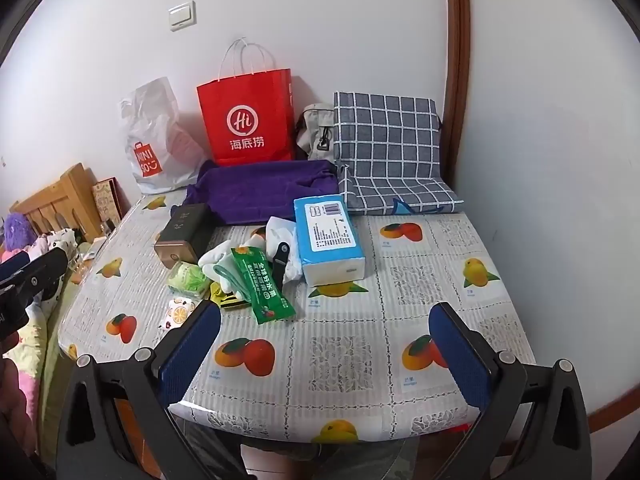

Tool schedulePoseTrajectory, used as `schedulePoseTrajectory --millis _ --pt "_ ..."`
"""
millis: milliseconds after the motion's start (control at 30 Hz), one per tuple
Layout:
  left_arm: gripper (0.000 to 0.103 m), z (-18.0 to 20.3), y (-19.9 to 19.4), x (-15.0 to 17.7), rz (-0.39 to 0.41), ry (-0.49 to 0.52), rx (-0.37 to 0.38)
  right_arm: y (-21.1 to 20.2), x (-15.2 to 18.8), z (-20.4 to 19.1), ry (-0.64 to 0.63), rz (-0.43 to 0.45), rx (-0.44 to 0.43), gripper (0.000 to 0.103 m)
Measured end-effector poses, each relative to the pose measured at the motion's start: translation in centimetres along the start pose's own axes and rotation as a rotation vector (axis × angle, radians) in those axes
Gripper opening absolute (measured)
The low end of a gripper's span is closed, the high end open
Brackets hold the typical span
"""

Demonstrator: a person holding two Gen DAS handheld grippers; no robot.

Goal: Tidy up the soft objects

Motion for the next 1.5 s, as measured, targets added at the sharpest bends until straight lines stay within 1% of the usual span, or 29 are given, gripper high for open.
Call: schedulePoseTrajectory --millis 167,200,300,333,367,533,567,800,1500 --pt "0.103 0.6 0.4 0.1 -0.016 0.000 -0.007 -0.1 0.3 -0.1 0.004 -0.006 -0.003 0.103" --pt "0.103 0.6 0.6 0.0 -0.019 0.000 -0.008 -0.3 0.3 -0.7 0.002 -0.006 -0.002 0.103" --pt "0.103 0.5 0.7 -0.2 -0.012 -0.006 -0.010 -0.3 0.1 -0.6 0.013 -0.007 -0.003 0.103" --pt "0.103 -0.2 0.2 0.1 0.001 -0.012 0.000 -0.1 -0.2 -0.4 0.017 -0.007 -0.003 0.103" --pt "0.103 -0.5 0.1 0.2 0.002 -0.014 0.006 -0.6 0.2 -0.9 -0.004 0.011 -0.002 0.103" --pt "0.103 -0.6 0.1 0.1 0.003 -0.014 0.004 -0.4 -0.4 -0.7 0.006 0.009 -0.003 0.103" --pt "0.103 -0.6 0.1 0.1 0.003 -0.015 0.003 -0.6 0.1 -0.8 -0.007 0.015 -0.005 0.103" --pt "0.103 -1.1 -0.1 -0.2 0.006 -0.014 0.001 -0.8 0.1 -0.8 -0.010 0.022 -0.012 0.103" --pt "0.103 -0.8 -0.1 0.1 0.010 -0.009 -0.004 -1.5 -0.1 -1.2 -0.017 0.036 -0.011 0.103"
Point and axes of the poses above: each gripper's, at about its wrist camera, not at the fingertips, and y roughly the way its jaws point, z to its right, x to its underside, the point moved 2 cm from there along y, roughly the way its jaws point, and after that the axes turned 1 degree about y, right-handed, at the moved point
